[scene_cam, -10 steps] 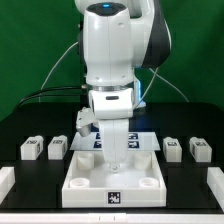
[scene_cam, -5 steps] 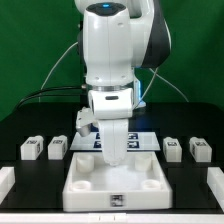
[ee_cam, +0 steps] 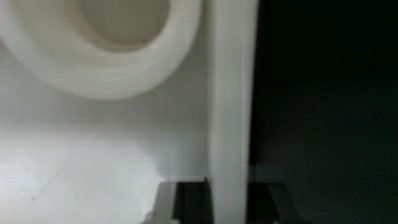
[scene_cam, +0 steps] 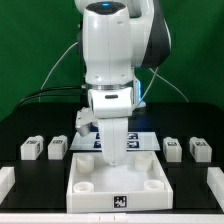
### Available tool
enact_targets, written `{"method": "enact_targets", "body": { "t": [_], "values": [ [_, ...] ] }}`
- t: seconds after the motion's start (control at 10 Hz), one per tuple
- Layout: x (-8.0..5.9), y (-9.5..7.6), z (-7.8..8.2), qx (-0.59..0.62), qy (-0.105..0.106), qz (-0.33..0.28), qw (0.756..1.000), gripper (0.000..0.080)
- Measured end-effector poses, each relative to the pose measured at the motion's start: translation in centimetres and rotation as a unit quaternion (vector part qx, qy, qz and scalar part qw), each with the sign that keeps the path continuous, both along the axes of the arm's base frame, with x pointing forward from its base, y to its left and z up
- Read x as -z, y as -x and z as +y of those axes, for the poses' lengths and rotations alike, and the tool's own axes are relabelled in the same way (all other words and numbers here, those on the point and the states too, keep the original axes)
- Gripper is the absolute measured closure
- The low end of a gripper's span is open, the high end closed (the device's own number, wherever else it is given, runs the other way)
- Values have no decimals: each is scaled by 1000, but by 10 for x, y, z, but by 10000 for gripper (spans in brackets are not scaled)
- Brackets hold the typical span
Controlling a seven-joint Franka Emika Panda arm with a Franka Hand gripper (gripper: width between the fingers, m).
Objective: Assemble one leg
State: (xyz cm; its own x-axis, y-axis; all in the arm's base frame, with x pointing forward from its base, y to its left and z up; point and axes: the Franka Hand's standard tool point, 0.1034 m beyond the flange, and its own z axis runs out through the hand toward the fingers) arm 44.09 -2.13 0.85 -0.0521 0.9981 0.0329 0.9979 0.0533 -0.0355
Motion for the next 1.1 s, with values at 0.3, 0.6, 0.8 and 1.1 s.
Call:
{"method": "enact_targets", "body": {
  "t": [0.3,0.6,0.8,1.1],
  "values": [
    [0,0,0,0,0,0,1000,741],
    [-9,-32,21,-7,-2,-18,1000,741],
    [-11,-52,37,3,-4,-12,1000,741],
    [-1,-55,59,24,-4,26,999,740]
  ]
}}
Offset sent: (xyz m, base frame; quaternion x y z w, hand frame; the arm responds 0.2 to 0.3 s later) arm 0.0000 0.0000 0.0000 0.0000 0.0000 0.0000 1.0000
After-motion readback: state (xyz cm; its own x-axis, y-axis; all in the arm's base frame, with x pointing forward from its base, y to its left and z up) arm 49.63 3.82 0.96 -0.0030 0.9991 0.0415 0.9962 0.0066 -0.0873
